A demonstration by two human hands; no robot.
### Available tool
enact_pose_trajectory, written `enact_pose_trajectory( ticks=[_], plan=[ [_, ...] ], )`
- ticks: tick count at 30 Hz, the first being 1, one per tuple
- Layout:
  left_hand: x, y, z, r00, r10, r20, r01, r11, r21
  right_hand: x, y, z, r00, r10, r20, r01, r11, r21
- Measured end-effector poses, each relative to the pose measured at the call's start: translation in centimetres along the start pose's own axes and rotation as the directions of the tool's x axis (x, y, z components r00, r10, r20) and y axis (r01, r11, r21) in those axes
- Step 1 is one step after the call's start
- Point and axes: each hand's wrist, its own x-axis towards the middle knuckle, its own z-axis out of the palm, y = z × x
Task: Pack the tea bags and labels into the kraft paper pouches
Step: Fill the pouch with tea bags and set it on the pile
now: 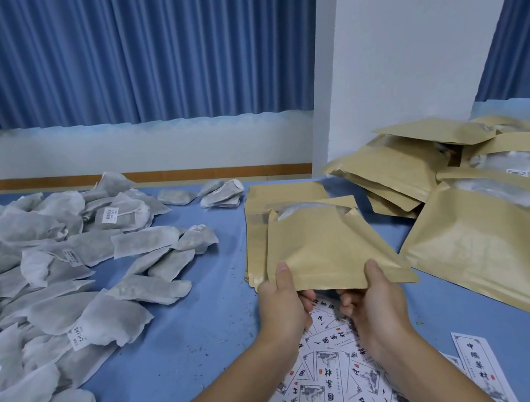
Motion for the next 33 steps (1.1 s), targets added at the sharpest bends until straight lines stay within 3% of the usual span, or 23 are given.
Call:
enact_pose_trajectory(
  ticks=[5, 9, 13, 17, 21, 27, 30, 33],
  plan=[
    [-0.3, -0.2, 0.0, 0.999, -0.03, -0.012, 0.03, 0.999, -0.042, 0.1, -0.4, -0.1, 0.999, -0.034, 0.017, 0.035, 0.998, -0.051],
    [-0.2, 0.3, -0.4, 0.984, -0.123, 0.132, 0.167, 0.893, -0.417, 0.4, -0.8, -0.4, 0.996, -0.005, 0.093, 0.009, 0.999, -0.048],
    [0.6, 0.9, -1.0, 0.96, -0.118, 0.253, 0.248, 0.779, -0.576, 0.6, -1.1, -0.7, 0.989, 0.013, 0.146, 0.004, 0.993, -0.117],
    [2.2, 1.4, -1.6, 0.931, -0.176, 0.319, 0.319, 0.817, -0.48, 0.8, -1.4, -1.2, 0.977, 0.045, 0.208, -0.012, 0.987, -0.16],
    [3.4, 1.0, -2.1, 0.918, -0.137, 0.372, 0.282, 0.884, -0.372, 1.0, -1.6, -1.5, 0.983, 0.022, 0.18, 0.002, 0.991, -0.132],
    [3.3, 0.2, -1.5, 0.885, -0.049, 0.463, 0.213, 0.926, -0.311, 0.7, -1.7, -1.4, 0.976, 0.062, 0.207, -0.095, 0.983, 0.156],
    [3.0, 0.5, -0.6, 0.826, 0.023, 0.563, 0.174, 0.94, -0.295, 0.0, -1.9, -1.1, 0.977, 0.047, 0.206, -0.101, 0.96, 0.263],
    [2.9, 1.1, 1.0, 0.768, 0.045, 0.639, 0.16, 0.953, -0.258, 0.0, -2.4, -1.0, 0.994, 0.004, 0.109, -0.041, 0.938, 0.345]
  ],
)
